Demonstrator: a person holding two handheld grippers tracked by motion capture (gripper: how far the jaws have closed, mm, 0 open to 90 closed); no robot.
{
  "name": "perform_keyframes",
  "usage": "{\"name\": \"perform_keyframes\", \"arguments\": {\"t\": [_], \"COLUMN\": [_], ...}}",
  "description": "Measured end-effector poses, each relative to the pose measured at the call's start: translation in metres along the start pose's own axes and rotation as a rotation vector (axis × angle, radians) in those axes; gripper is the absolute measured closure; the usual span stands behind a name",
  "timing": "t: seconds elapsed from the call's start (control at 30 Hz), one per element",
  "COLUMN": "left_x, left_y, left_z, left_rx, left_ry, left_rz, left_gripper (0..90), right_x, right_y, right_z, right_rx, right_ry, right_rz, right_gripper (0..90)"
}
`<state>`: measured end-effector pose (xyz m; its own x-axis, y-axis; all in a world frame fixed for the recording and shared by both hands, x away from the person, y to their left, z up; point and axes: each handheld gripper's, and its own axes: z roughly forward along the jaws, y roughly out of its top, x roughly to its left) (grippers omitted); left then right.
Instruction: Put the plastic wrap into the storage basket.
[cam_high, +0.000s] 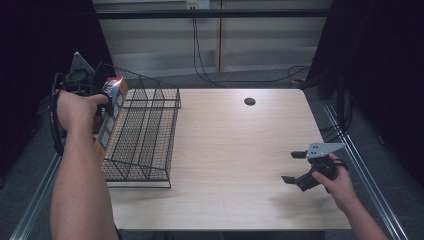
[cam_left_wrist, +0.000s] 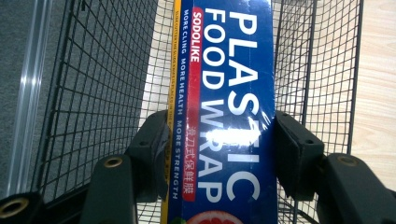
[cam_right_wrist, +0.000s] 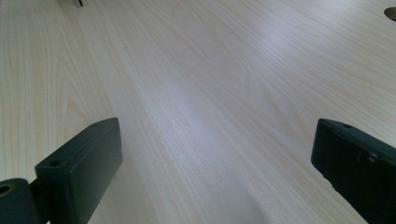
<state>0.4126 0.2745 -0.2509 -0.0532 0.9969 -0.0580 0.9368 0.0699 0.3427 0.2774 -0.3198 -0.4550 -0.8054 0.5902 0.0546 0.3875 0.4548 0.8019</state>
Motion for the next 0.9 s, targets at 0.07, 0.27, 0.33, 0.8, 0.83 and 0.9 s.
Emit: {"name": "perform_keyframes", "arguments": {"t": [0.07,0.27,0.33,0.8,0.83,0.9], "left_x": [0.001,0.004,0.005,0.008,0.008,0.008], "left_y": [0.0,-0.002,-0.002,-0.001,-0.001,-0.001], "left_z": [0.002,0.009,0.01,0.014,0.014,0.015], "left_rx": [-0.001,0.004,0.004,-0.001,0.004,0.003], "left_ry": [-0.001,0.003,0.002,0.001,0.0,0.001], "left_rz": [0.001,-0.01,-0.015,-0.026,-0.028,-0.036], "left_gripper": [43.4,43.3,43.3,42.9,42.9,42.9], "right_x": [0.0,0.0,0.0,0.0,0.0,0.0], "right_y": [0.0,0.0,0.0,0.0,0.0,-0.001], "right_z": [0.0,0.0,0.001,0.001,0.001,0.0], "right_rx": [0.003,0.004,0.002,0.005,0.005,0.004], "right_ry": [0.002,0.001,0.004,-0.001,0.0,-0.001], "right_rz": [-0.002,-0.002,0.0,-0.004,-0.003,-0.003], "right_gripper": [2.0,2.0,2.1,2.0,2.0,2.1]}}
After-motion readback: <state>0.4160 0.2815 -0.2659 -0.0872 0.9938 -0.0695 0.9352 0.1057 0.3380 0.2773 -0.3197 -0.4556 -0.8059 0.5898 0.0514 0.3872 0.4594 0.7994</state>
